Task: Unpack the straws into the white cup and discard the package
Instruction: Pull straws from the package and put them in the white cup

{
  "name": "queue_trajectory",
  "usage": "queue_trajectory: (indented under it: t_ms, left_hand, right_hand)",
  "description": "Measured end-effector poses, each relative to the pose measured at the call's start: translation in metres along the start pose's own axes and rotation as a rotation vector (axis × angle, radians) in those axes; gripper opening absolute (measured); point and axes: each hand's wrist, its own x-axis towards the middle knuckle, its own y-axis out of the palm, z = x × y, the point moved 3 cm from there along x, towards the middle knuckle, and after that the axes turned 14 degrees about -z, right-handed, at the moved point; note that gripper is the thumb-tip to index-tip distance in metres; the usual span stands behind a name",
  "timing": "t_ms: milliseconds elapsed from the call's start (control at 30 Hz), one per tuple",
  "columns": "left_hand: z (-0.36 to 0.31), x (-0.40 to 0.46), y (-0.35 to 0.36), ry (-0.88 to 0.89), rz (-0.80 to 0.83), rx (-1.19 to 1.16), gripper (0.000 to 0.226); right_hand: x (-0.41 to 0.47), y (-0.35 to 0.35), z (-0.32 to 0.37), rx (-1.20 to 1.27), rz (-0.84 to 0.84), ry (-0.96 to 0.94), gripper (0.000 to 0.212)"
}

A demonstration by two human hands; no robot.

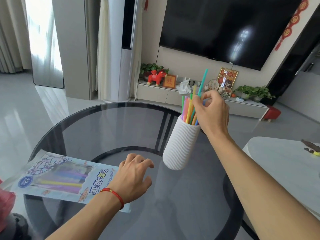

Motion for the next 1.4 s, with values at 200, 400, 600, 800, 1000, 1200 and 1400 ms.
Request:
queue_trajectory:
  t_ms: [200, 400, 600, 800, 1000, 1200, 1400]
  left_hand:
    - [0.001, 0.0, -0.002, -0.013, 0.011, 0.003, 0.034]
    - [0.002, 0.001, -0.005, -0.021, 0.02, 0.0, 0.036]
    - [0.012, -0.002, -0.016, 0.061, 0.082, 0.069, 0.06]
    - [0.036, -0.018, -0.024, 0.138, 0.363, 0.222, 0.104]
    - [0.049, -0.028, -0.027, 0.136, 0.522, 0.275, 0.133]
    - [0.035, -0.018, -0.026, 0.2, 0.352, 0.362, 0.126]
    - [0.007, -0.011, -0.024, 0.254, 0.138, 0.463, 0.098]
  right_hand:
    - [-0.002, -0.004, 0.002, 0.018, 0.01, -0.04, 0.021]
    - [0.015, -0.005, 0.019, 0.071, 0.106, -0.259, 0.068]
    - [0.003, 0.005, 0.007, -0.094, 0.394, -0.421, 0.037]
    - [0.004, -0.003, 0.007, -0.015, 0.302, -0.541, 0.053]
    - [-0.007, -0.008, 0.007, -0.056, 0.273, -0.628, 0.041]
    - [-0.088, -0.027, 0.002, 0.217, 0.115, -0.489, 0.013]
    - [-0.176, 0.002, -0.061, 0.122, 0.852, 0.218, 0.044]
